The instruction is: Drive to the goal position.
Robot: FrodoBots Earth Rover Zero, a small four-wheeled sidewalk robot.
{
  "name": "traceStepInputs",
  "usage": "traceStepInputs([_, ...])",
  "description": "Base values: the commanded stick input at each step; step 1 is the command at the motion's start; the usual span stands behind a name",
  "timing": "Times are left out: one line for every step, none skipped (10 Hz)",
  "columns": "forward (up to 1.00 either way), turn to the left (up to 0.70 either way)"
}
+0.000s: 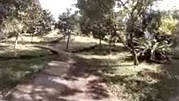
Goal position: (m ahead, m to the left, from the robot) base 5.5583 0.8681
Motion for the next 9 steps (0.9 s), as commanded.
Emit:
traceStepInputs([0.7,0.23])
traceStepInputs([0.7,0.27])
traceStepInputs([0.7,0.27])
traceStepInputs([0.7,0.27])
traceStepInputs([0.7,0.27])
traceStepInputs([0.7,0.19])
traceStepInputs([0.7,0.0])
traceStepInputs([0.7,0.0])
traceStepInputs([0.7,0.0])
